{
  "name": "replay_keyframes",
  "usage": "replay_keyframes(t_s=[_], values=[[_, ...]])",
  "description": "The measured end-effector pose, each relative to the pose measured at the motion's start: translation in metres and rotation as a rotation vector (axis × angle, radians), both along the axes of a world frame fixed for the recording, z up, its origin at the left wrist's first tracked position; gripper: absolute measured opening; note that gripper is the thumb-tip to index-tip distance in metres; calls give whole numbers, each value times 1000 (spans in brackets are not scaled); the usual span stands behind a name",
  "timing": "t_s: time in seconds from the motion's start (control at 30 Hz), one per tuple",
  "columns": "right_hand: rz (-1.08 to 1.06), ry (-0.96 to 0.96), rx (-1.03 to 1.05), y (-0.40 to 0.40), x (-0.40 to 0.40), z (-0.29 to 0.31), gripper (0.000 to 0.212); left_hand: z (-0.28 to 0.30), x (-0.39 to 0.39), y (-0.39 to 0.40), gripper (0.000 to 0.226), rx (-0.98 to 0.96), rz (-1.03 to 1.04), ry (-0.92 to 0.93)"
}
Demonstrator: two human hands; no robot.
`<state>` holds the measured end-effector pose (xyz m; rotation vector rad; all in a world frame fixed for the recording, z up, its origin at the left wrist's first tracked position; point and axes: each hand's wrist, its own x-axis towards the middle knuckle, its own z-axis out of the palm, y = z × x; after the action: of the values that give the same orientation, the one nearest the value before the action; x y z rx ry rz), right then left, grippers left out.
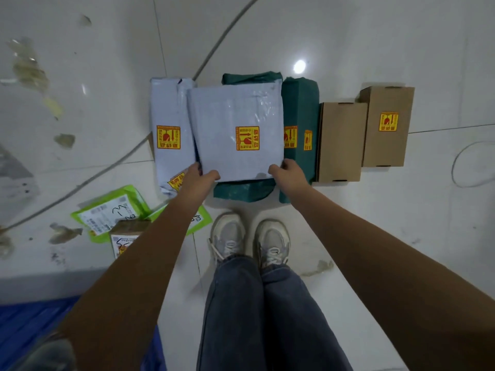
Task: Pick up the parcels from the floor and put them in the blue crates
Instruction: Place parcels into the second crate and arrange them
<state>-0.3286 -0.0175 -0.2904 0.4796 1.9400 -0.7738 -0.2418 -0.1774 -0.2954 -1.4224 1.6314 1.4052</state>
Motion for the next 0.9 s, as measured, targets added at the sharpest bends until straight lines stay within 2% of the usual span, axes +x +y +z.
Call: replay_keyframes(t_s=[0.17, 0.3, 0.43, 0.53, 0.6, 0.67, 0.73, 0.8, 0.9], values=[[-31, -20, -23, -4, 12, 7, 48, 6, 13, 1, 36, 6, 108, 42], [-298, -86, -179, -5, 17, 33, 41, 28, 21, 1, 34, 47, 94, 50], [-333, 44, -230, -19, 28, 59, 31, 48, 18, 4, 73, -74, 52, 71], [-228, 202, -233, -29, 44, 81, 25, 85, -9, 18, 72, -37, 87, 163], [-67, 312, -217, -35, 57, 97, 31, 101, -27, 32, 85, -16, 55, 174], [82, 410, -176, -40, 69, 111, 39, 112, -38, 40, 91, -80, 56, 151], [142, 462, -166, -41, 76, 121, 36, 117, -41, 40, 74, -131, 101, 129], [165, 428, -234, -38, 79, 125, 40, 120, -38, 34, 59, -150, 127, 113], [123, 277, -336, -27, 74, 128, 54, 121, -30, 17, 53, -136, 262, 79]])
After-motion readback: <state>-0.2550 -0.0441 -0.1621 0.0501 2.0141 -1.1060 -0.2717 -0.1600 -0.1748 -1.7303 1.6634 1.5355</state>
